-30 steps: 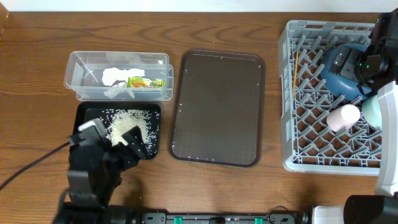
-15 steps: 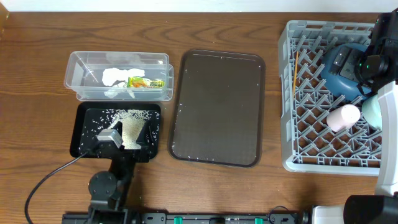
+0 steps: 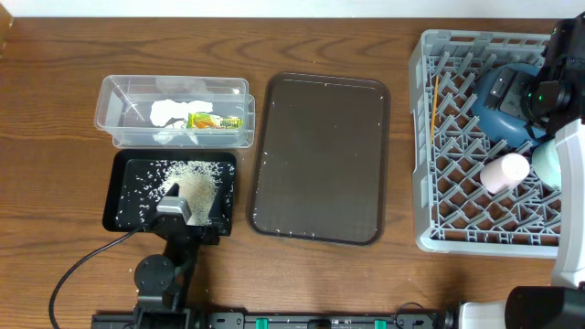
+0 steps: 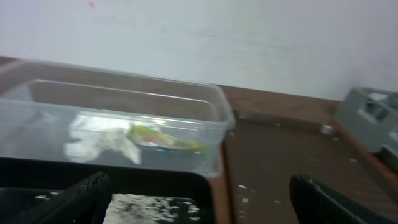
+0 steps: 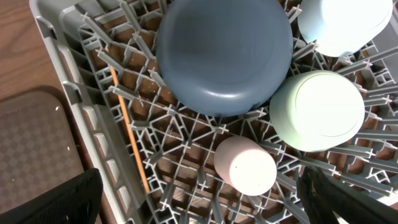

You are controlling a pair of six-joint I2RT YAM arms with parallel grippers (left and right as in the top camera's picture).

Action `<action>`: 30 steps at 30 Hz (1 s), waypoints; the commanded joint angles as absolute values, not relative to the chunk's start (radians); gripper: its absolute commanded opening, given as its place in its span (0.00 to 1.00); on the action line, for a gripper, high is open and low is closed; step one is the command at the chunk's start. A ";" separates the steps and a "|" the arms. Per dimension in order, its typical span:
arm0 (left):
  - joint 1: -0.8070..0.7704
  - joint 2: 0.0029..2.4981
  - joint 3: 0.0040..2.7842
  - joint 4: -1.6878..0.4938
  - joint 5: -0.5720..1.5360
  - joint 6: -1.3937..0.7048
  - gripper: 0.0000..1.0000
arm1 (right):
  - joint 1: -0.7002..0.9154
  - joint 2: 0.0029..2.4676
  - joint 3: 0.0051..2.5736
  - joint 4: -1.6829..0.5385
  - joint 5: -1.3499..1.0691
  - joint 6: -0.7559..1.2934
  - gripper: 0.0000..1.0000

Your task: Sort waste into correct bins and load items into the dishwasher rack

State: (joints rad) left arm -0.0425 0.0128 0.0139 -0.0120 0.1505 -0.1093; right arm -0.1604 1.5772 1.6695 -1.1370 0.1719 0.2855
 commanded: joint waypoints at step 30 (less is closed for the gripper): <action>0.027 0.005 0.004 -0.059 0.142 -0.030 0.93 | -0.165 1.578 1.673 -1.138 0.175 0.299 0.99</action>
State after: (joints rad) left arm 0.0235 0.0128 0.0166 -0.0185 0.1310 -0.0475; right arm -0.1604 1.5772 1.6695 -1.1370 0.1722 0.2855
